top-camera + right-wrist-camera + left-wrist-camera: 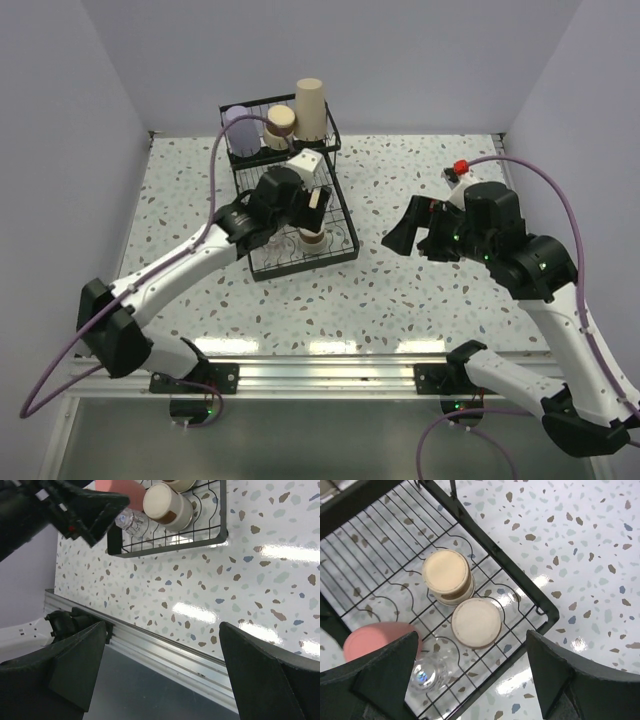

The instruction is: Load the cups into the dish rack

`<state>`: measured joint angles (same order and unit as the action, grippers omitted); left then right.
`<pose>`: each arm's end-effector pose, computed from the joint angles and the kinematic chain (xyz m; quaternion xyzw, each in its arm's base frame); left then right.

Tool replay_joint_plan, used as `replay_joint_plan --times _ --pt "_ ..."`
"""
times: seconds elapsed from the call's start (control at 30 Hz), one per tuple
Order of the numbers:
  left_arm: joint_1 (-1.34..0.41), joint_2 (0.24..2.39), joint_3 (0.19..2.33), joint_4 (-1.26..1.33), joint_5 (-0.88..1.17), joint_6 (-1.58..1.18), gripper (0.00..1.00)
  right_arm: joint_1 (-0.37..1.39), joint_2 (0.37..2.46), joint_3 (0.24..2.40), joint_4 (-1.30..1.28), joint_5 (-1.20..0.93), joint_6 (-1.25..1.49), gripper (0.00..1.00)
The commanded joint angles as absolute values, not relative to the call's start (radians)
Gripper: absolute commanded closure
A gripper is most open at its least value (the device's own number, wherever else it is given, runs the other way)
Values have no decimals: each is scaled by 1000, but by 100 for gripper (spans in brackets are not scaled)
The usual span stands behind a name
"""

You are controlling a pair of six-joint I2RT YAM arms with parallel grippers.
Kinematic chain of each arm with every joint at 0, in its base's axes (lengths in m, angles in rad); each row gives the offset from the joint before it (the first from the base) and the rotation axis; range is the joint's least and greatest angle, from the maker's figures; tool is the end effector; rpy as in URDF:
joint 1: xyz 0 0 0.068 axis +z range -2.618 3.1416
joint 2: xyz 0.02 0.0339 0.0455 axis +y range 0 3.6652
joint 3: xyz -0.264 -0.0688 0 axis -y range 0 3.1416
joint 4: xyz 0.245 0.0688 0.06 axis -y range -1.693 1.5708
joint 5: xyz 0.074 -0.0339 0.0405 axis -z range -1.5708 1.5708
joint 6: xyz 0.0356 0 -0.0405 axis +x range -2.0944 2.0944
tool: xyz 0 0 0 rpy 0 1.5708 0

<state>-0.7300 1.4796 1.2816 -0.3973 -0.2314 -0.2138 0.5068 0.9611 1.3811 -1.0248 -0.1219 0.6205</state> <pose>0.2573 -0.2193 0.3261 0.1717 0.8622 -0.1208 0.4610 0.1360 0.0805 0.4225 0.0220 0.8841 0.2933 0.3630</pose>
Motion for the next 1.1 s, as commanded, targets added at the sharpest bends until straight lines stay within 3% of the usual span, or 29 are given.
replay_joint_plan --times 0.0,0.37,0.57,0.7,0.83,1.0,1.07 --pt "-735 1294 1211 -322 -259 -167 9 508 927 1387 -1000 -104 592 2" --pt "-716 790 778 -186 -799 -163 0 508 819 1318 -931 -106 586 2" --pt "-458 772 620 -167 -707 -241 0 508 811 1293 -923 -130 595 2" --pt "-306 709 476 33 -693 -235 0 508 816 1305 -940 -126 581 2" --pt "-279 727 289 239 -851 -261 0 509 810 1319 -960 -110 565 2" --pt "-273 804 166 446 -831 -269 0 509 801 1327 -980 -101 537 2" --pt "-272 848 80 645 -822 -224 0 509 798 1328 -988 -100 525 2"
